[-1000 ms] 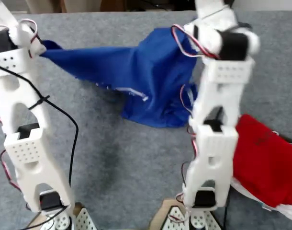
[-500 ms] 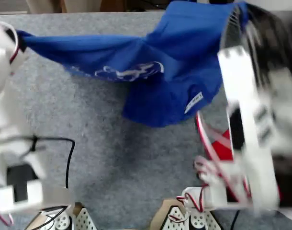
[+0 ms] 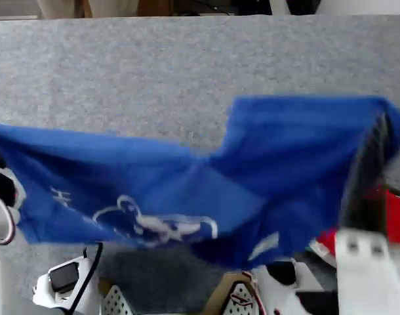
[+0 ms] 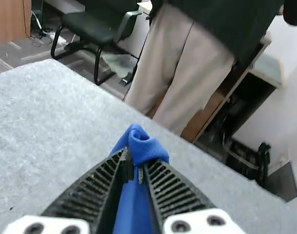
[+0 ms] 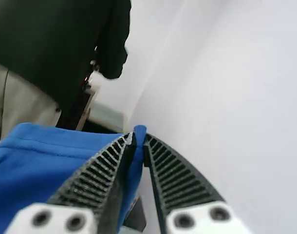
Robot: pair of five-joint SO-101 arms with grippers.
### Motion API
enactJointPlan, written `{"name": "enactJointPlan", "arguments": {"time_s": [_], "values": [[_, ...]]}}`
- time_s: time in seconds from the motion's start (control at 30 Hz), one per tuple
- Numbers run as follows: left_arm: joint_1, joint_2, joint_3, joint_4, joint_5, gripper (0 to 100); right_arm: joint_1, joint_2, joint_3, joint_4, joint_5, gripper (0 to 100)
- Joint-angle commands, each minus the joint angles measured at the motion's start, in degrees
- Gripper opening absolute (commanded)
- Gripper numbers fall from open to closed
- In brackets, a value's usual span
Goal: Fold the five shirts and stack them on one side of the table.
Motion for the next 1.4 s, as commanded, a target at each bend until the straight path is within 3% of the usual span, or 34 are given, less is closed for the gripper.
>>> {"name": "enactJointPlan", "arguments": {"time_s": [0.0, 0.2, 0.37, 0.53, 0.67, 0.83, 0.97, 1.23, 1.37], "values": [[-0.53, -2.07, 3.87, 0.53, -1.32, 2, -0.22, -3.65, 4.53, -4.04, 0.70, 0.5], [-0.53, -2.77, 9.49, -1.93, -0.88, 2, -2.07, -4.09, 20.62, -12.84, 0.44, 0.5], [-0.53, -2.68, 22.33, -14.68, -0.79, 2, -9.19, -1.19, 41.45, -24.18, 0.88, 0.5], [-0.88, -2.33, 43.08, -36.40, -0.79, 2, -9.71, 4.97, 60.70, -39.74, 0.62, 0.5], [-2.02, 0.92, 53.63, -55.03, -0.79, 2, -9.71, 12.79, 67.82, -48.44, 0.35, 0.5], [-1.93, 12.26, 58.55, -77.45, 2.11, 2, -8.92, 25.36, 64.92, -54.95, -2.11, 0.4], [-1.85, 24.40, 56.00, -89.58, 7.30, 2, -6.46, 36.53, 56.92, -58.99, -3.34, 0.4], [4.40, 39.78, 41.32, -85.45, 8.00, 2, -1.36, 60.88, 30.02, -58.99, -3.25, 0.4], [5.10, 40.04, 31.47, -79.65, 8.09, 2, -0.75, 66.24, 11.12, -47.82, -3.34, 0.4]]}}
